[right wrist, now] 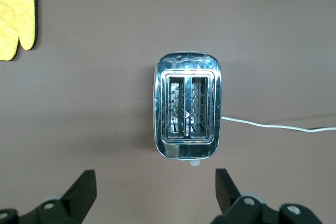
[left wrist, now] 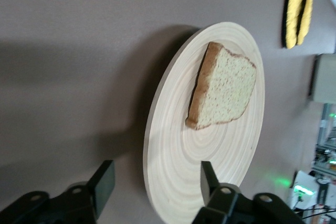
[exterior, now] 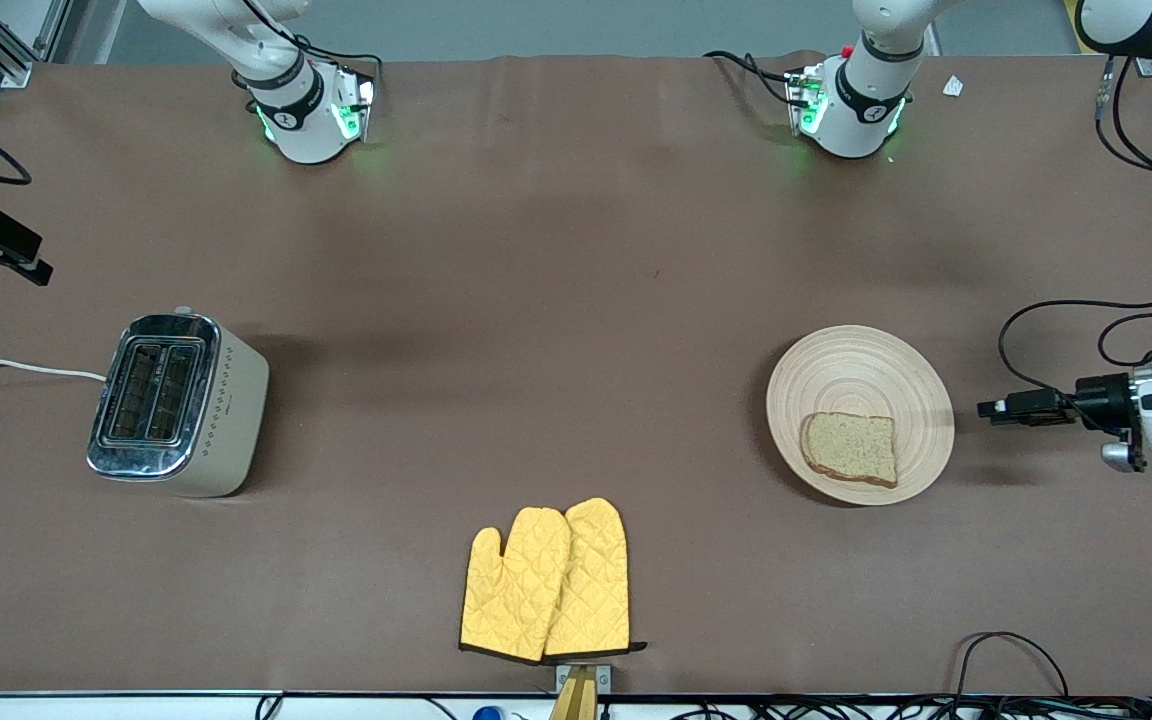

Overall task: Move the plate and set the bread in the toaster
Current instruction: 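Grip the wooden plate's rim with the left gripper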

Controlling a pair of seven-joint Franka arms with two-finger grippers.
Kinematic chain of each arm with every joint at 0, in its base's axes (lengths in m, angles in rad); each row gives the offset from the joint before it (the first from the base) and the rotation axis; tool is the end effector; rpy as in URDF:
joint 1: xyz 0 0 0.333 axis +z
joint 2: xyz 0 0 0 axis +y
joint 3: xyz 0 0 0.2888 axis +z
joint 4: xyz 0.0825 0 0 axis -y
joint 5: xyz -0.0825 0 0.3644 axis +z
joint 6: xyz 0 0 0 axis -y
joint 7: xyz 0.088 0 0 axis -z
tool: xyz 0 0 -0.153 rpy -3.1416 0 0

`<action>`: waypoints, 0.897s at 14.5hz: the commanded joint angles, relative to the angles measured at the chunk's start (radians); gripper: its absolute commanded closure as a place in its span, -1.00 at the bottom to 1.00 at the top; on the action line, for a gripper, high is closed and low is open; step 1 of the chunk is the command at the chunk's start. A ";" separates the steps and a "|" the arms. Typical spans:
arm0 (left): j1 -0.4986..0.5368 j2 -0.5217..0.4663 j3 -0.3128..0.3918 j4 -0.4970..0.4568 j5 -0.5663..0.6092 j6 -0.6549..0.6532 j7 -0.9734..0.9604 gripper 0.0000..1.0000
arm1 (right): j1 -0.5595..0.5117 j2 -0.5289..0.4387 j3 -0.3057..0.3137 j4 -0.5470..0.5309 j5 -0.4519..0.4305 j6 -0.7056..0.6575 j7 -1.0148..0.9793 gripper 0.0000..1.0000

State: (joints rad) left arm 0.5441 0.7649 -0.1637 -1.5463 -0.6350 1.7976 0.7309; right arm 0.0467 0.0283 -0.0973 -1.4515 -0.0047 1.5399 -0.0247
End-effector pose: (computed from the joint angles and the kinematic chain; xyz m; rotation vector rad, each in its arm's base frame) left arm 0.5902 0.1606 0.1553 2.2968 -0.0208 -0.0668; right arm 0.5423 -0.0275 0.5873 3.1302 -0.0408 0.0938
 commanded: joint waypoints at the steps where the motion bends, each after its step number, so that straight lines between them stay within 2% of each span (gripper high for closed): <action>1: 0.002 0.054 -0.008 0.017 -0.064 0.005 0.019 -0.23 | -0.004 0.002 0.007 0.010 -0.014 -0.006 0.005 -1.00; 7: -0.004 0.093 -0.014 0.015 -0.104 0.016 0.021 0.04 | -0.002 0.001 0.005 0.010 -0.014 -0.007 0.006 -1.00; 13: -0.001 0.123 -0.016 0.015 -0.140 0.014 0.107 0.60 | -0.004 0.001 0.007 0.010 -0.012 -0.006 0.006 -1.00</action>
State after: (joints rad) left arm 0.5403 0.8698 -0.1770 -1.5446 -0.7499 1.8087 0.8028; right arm 0.0468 0.0284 -0.0972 -1.4512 -0.0047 1.5399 -0.0247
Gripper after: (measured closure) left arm 0.762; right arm 0.000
